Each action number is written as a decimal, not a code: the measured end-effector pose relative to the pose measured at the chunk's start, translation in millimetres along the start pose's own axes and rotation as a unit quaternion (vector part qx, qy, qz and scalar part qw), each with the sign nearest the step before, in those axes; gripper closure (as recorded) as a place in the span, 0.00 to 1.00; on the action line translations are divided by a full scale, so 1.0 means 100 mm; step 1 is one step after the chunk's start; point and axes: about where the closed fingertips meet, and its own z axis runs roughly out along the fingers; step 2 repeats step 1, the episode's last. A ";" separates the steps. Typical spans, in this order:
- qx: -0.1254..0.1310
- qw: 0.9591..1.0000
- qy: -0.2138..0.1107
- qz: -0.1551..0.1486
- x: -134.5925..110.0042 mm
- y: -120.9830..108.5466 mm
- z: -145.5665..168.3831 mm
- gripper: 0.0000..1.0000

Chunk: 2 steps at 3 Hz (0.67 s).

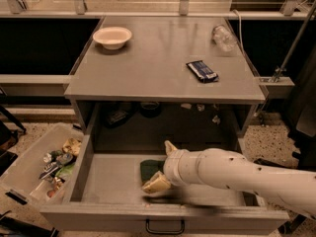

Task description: Place sponge into top drawer

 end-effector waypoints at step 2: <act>0.000 1.000 0.000 0.000 0.00 0.00 0.00 0.00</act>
Offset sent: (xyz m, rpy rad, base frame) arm 0.0000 0.0000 0.0000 0.0000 0.0000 0.0000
